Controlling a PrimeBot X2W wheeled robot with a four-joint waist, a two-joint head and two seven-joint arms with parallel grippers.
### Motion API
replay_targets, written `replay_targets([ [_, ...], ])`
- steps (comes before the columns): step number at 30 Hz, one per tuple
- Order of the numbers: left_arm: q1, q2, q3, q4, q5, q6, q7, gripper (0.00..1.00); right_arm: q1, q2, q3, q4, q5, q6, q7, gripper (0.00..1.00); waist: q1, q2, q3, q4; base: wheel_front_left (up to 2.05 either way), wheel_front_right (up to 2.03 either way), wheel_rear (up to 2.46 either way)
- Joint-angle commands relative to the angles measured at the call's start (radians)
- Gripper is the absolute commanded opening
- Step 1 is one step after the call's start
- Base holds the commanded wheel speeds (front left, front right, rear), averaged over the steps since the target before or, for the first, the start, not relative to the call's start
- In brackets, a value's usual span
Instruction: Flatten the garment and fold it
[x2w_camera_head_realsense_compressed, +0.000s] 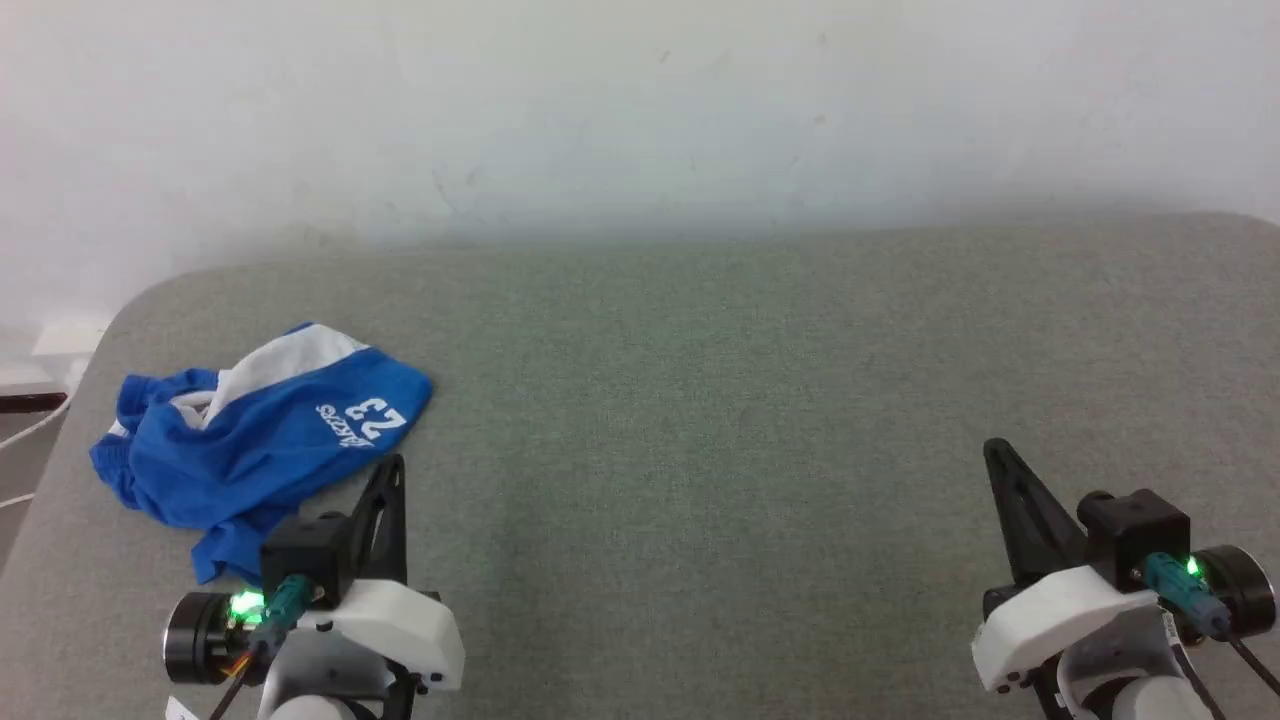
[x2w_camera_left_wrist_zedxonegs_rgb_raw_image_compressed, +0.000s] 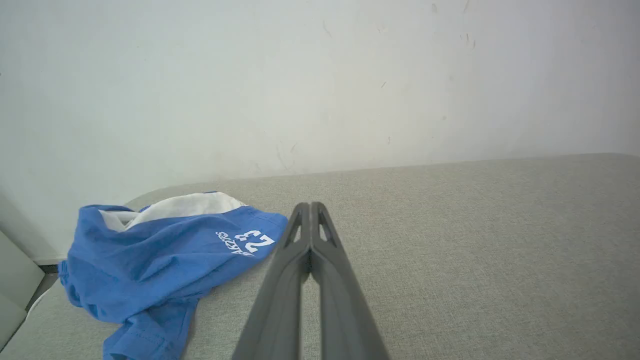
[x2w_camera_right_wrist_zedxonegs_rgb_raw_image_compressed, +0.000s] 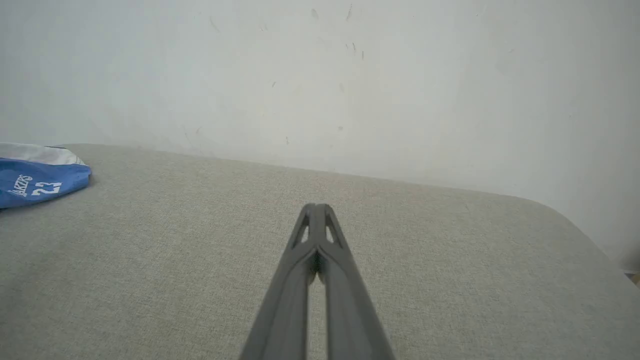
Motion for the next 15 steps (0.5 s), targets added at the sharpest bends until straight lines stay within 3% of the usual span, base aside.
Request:
replay_targets([
  [1, 0.002, 0.000, 0.004, -0.005, 0.006, 0.006, 0.000, 0.00, -0.015, 0.000, -0.002, 0.001, -0.005, -0.001, 0.001, 0.00, 0.0000, 0.0000, 0.000, 0.000, 0.00, 0.00, 0.00],
  [15, 0.002, 0.000, 0.004, -0.005, 0.006, 0.006, 0.000, 0.00, -0.015, 0.000, -0.002, 0.001, -0.005, -0.001, 0.001, 0.00, 0.0000, 0.0000, 0.000, 0.000, 0.00, 0.00, 0.00],
])
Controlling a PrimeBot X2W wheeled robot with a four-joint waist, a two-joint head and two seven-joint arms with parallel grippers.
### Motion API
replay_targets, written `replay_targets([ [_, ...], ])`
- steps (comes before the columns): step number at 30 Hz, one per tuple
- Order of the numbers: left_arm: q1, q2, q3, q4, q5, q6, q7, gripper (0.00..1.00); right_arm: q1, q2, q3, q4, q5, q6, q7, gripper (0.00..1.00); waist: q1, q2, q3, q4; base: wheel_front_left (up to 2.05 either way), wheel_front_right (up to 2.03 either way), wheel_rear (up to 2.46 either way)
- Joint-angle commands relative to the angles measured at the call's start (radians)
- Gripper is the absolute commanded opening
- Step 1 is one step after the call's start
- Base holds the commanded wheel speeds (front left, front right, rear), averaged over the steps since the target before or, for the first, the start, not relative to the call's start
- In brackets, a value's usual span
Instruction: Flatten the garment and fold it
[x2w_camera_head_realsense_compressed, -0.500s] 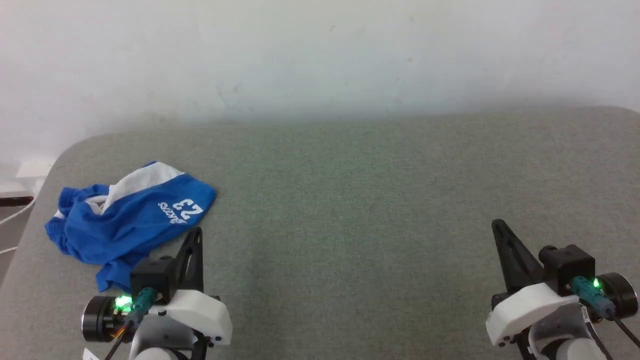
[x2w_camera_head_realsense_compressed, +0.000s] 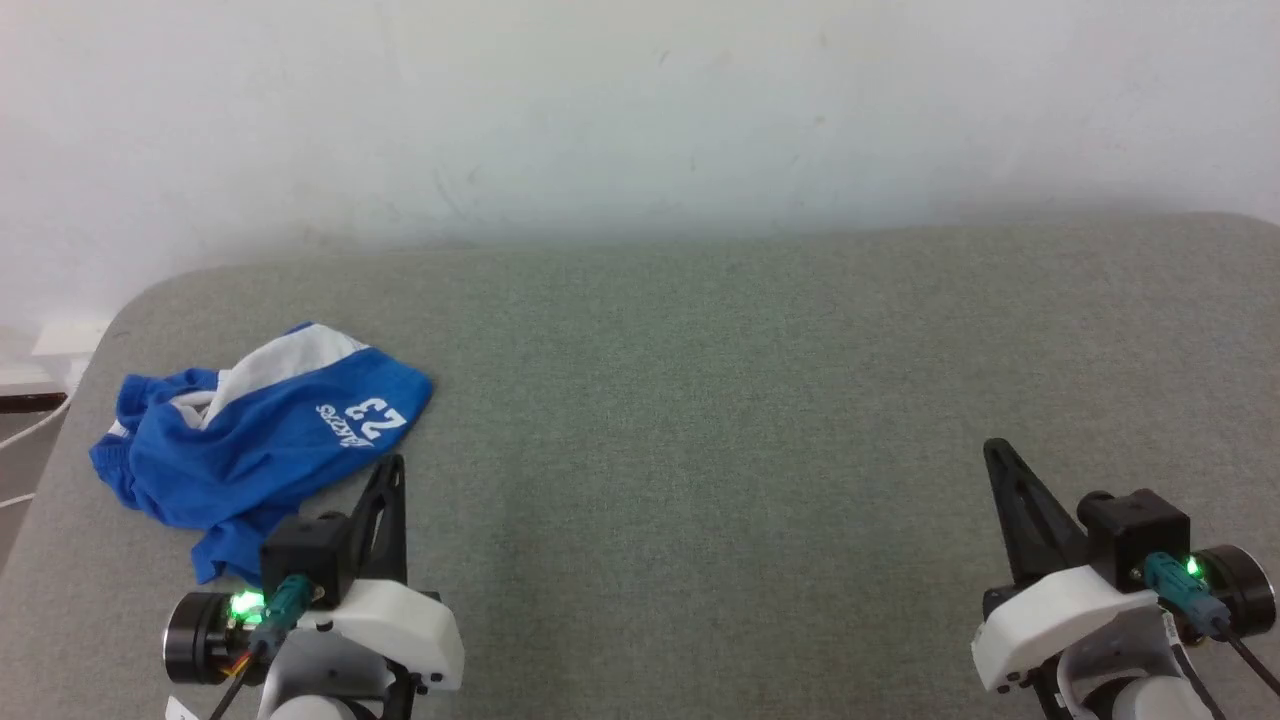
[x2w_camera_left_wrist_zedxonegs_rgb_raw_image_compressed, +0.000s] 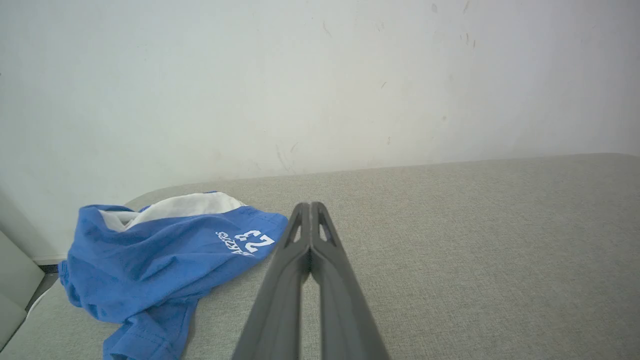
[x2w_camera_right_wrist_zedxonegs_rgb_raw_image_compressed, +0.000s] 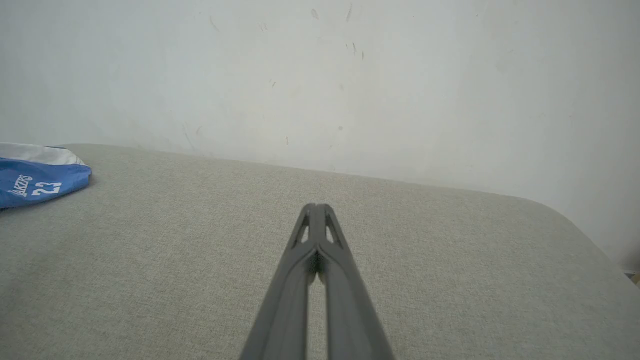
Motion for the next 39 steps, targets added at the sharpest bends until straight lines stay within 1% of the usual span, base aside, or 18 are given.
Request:
replay_targets([
  [1, 0.002, 0.000, 0.004, -0.005, 0.006, 0.006, 0.000, 0.00, -0.015, 0.000, -0.002, 0.001, -0.005, -0.001, 0.001, 0.00, 0.0000, 0.0000, 0.000, 0.000, 0.00, 0.00, 0.00],
  [5, 0.002, 0.000, 0.004, -0.005, 0.006, 0.006, 0.000, 0.00, -0.015, 0.000, -0.002, 0.001, -0.005, -0.001, 0.001, 0.00, 0.0000, 0.0000, 0.000, 0.000, 0.00, 0.00, 0.00],
  [6, 0.000, 0.000, 0.000, 0.000, 0.000, 0.000, 0.000, 1.00, 0.000, 0.000, 0.000, 0.000, 0.000, 0.000, 0.000, 1.00, 0.0000, 0.0000, 0.000, 0.000, 0.00, 0.00, 0.00],
  [15, -0.004, 0.000, -0.008, 0.007, -0.005, 0.003, -0.006, 1.00, 0.001, 0.000, -0.002, -0.001, 0.003, 0.000, -0.003, 1.00, 0.0000, 0.0000, 0.000, 0.001, 0.00, 0.00, 0.00],
  [21, -0.011, 0.000, -0.017, 0.021, -0.014, 0.010, -0.019, 1.00, 0.003, 0.000, -0.004, -0.003, 0.003, 0.000, -0.010, 1.00, 0.0000, 0.0000, 0.000, 0.013, 0.00, 0.00, 0.00],
  [29, -0.017, 0.005, -0.022, 0.029, -0.027, 0.019, -0.036, 1.00, 0.007, 0.000, -0.005, -0.009, 0.002, 0.000, -0.017, 1.00, 0.0000, 0.0000, 0.000, 0.054, 0.00, 0.00, 0.00],
  [39, -0.013, 0.010, -0.018, 0.032, -0.046, 0.032, -0.057, 1.00, 0.009, 0.000, 0.004, -0.015, -0.002, 0.000, -0.025, 1.00, 0.0000, 0.0000, 0.001, 0.120, 0.00, 0.00, 0.00],
])
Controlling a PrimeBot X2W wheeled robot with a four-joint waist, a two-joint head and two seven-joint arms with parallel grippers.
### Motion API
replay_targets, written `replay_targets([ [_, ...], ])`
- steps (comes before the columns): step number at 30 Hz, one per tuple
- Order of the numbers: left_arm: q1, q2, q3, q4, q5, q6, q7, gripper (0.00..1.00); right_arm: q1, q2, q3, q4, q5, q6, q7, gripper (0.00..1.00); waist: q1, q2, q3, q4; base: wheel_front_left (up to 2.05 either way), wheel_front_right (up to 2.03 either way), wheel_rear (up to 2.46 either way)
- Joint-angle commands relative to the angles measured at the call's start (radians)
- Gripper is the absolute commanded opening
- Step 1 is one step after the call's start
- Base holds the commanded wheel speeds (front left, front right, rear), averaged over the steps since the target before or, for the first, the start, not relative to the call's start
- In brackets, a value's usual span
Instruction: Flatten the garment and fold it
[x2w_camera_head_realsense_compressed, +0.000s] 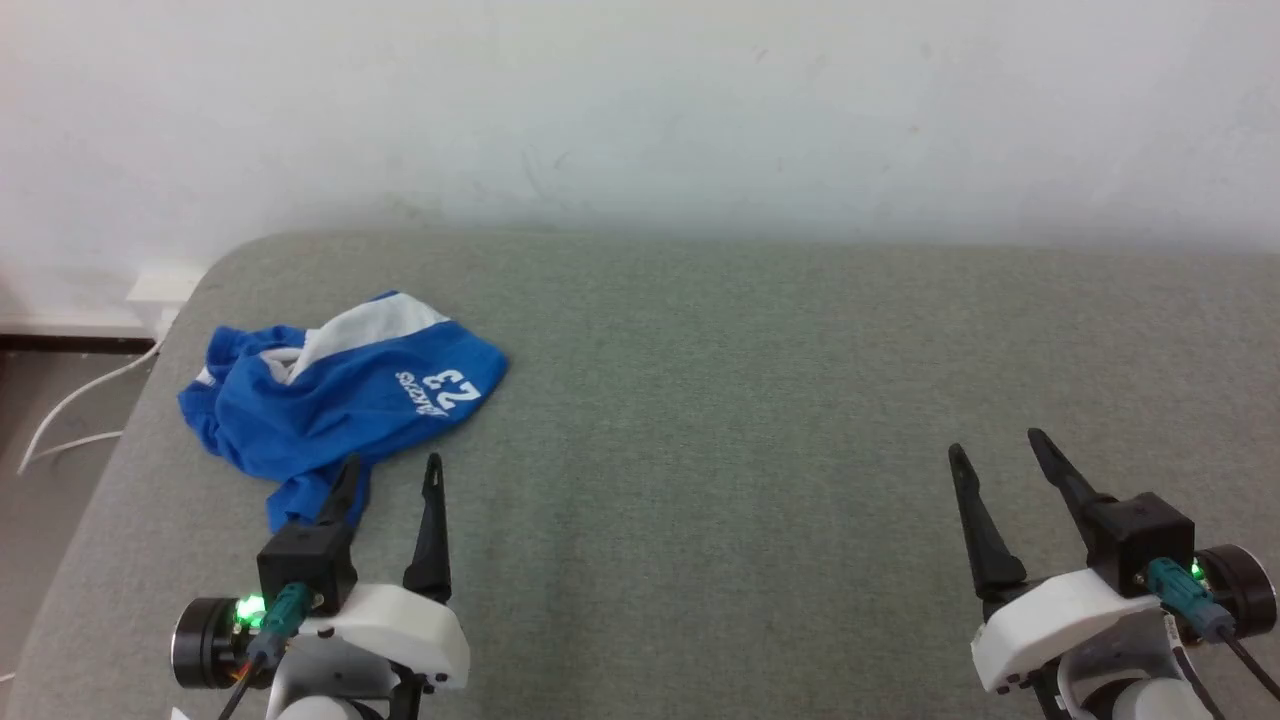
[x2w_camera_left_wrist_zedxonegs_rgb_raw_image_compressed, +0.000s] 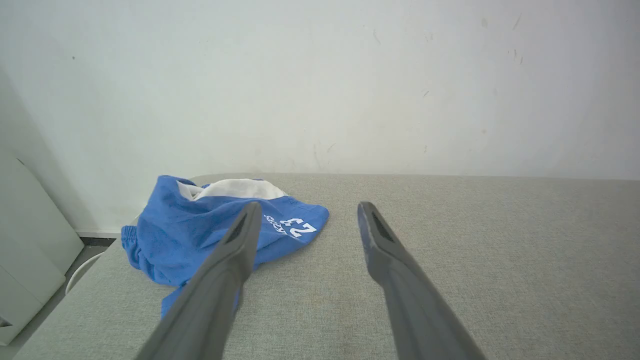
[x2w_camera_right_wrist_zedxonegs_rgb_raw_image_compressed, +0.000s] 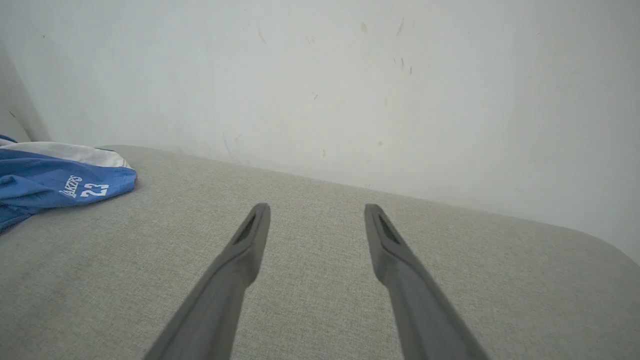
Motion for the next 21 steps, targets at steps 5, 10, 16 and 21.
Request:
replay_targets([
  [5, -0.004, 0.007, 0.004, 0.005, -0.017, 0.011, -0.021, 1.00, 0.005, 0.000, 0.006, -0.009, -0.003, 0.000, -0.009, 1.00, 0.0000, 0.0000, 0.001, 0.049, 0.00, 0.00, 0.00],
  [10, 0.000, 0.007, 0.007, 0.006, -0.025, 0.016, -0.031, 1.00, 0.007, 0.000, 0.010, -0.012, -0.004, 0.000, -0.011, 1.00, 0.0000, 0.0000, 0.003, 0.081, 0.00, 0.00, 0.00],
  [16, 0.006, 0.007, 0.009, 0.008, -0.033, 0.022, -0.044, 1.00, 0.007, 0.000, 0.015, -0.014, -0.002, 0.000, -0.014, 1.00, 0.0000, 0.0000, 0.002, 0.116, 0.00, 0.00, 0.00],
  [21, 0.011, 0.007, 0.011, 0.011, -0.040, 0.026, -0.054, 1.00, 0.007, 0.000, 0.020, -0.015, 0.001, 0.000, -0.015, 1.00, 0.0000, 0.0000, 0.001, 0.142, 0.00, 0.00, 0.00],
])
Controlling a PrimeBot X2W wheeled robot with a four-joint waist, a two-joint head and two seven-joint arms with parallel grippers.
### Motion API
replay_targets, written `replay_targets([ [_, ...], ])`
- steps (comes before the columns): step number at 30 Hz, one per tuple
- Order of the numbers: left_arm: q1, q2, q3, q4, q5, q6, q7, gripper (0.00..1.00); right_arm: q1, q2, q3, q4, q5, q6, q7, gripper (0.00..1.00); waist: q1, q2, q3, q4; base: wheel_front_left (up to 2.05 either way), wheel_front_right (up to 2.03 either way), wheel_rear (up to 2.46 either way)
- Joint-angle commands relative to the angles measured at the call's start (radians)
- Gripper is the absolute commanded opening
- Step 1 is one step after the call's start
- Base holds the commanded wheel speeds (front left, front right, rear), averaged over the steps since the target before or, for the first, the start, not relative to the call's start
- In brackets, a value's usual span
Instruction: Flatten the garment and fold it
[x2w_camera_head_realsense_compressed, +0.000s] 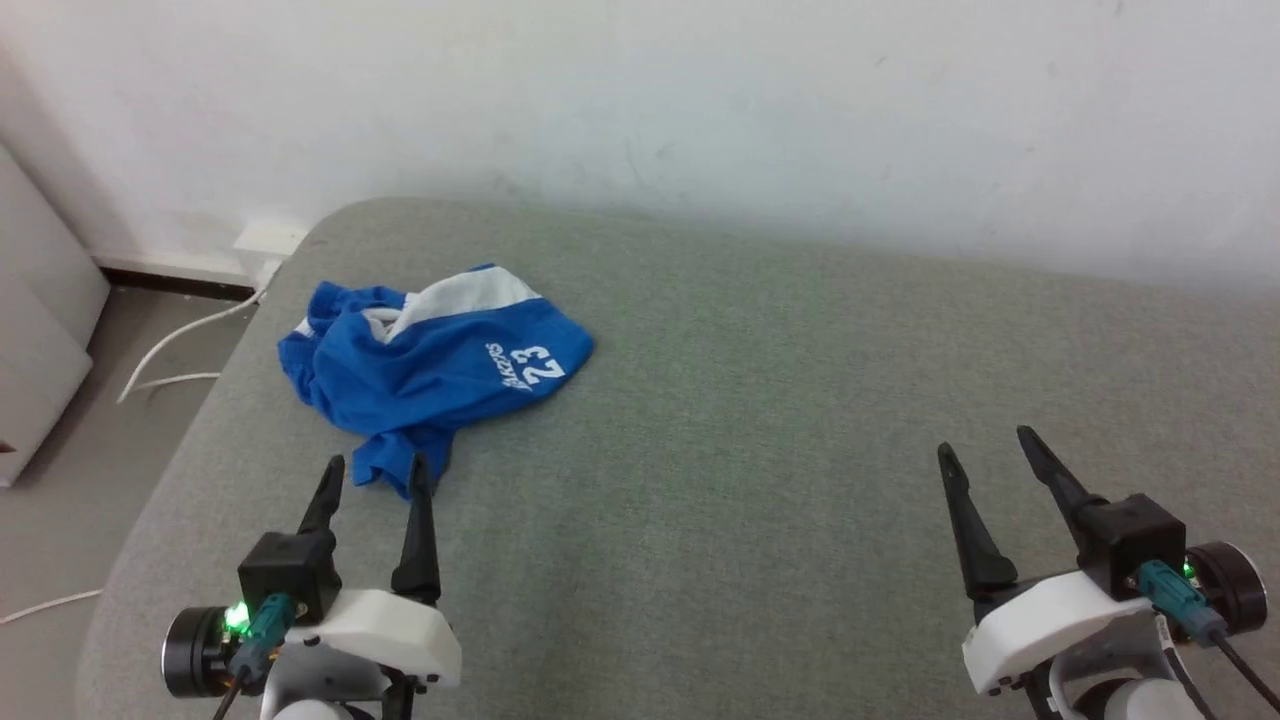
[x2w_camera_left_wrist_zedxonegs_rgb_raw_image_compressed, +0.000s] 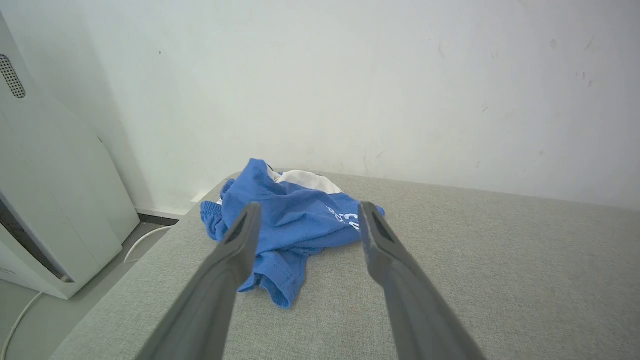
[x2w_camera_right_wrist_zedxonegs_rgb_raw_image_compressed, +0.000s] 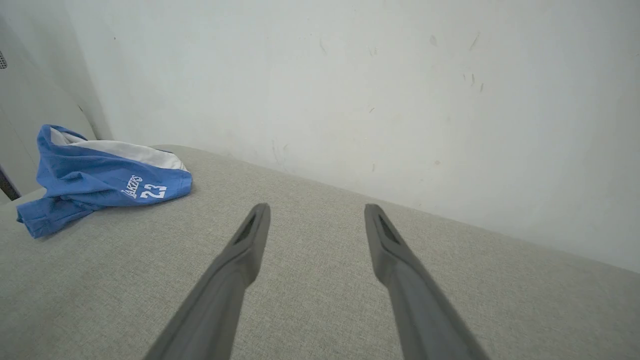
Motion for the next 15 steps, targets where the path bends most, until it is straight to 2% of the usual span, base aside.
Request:
replay_targets([
  [1, 0.007, 0.005, 0.003, 0.006, -0.015, 0.008, -0.013, 1.00, 0.006, 0.000, 0.004, -0.007, 0.002, 0.000, -0.007, 1.00, 0.0000, 0.0000, -0.001, 0.017, 0.00, 0.00, 0.00],
  [15, 0.015, 0.009, 0.010, 0.015, -0.033, 0.007, -0.043, 1.00, 0.007, 0.000, 0.017, -0.009, 0.015, -0.001, -0.011, 1.00, 0.0000, 0.0000, 0.003, 0.079, 0.00, 0.00, 0.00],
])
